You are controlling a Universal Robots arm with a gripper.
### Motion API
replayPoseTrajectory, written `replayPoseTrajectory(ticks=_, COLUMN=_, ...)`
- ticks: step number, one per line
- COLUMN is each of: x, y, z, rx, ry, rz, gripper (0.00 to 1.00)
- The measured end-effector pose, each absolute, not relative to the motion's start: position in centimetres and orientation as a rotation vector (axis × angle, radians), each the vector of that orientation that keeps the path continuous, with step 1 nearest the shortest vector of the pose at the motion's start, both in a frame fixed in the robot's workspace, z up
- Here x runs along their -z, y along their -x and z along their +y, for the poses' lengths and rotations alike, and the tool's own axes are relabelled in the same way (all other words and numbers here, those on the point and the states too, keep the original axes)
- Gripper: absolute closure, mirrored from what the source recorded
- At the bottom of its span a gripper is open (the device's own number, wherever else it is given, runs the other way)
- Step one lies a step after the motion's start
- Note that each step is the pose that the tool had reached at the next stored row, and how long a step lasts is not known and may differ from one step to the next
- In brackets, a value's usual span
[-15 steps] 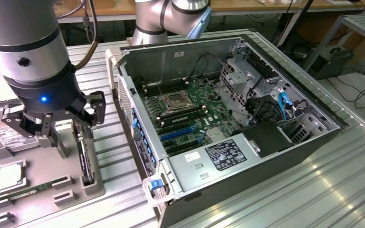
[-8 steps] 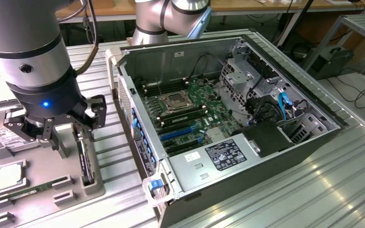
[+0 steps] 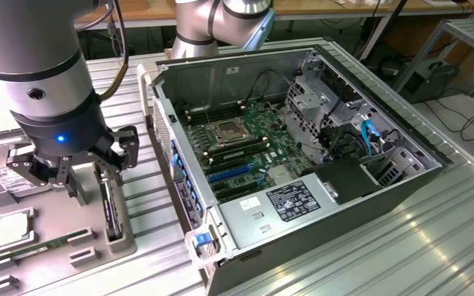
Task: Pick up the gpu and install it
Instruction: 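Pick up the gpu and move the gpu toward the slot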
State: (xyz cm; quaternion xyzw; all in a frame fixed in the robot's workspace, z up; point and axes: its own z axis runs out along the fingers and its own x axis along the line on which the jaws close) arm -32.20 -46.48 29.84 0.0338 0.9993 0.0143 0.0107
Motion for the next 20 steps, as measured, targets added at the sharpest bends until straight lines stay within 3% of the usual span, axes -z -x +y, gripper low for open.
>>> replayPoseTrajectory(ticks=20, x=-28.7, y=32.2, z=-46.5, rx=-0.038, ry=-0.106, rz=3.124, gripper=0.34)
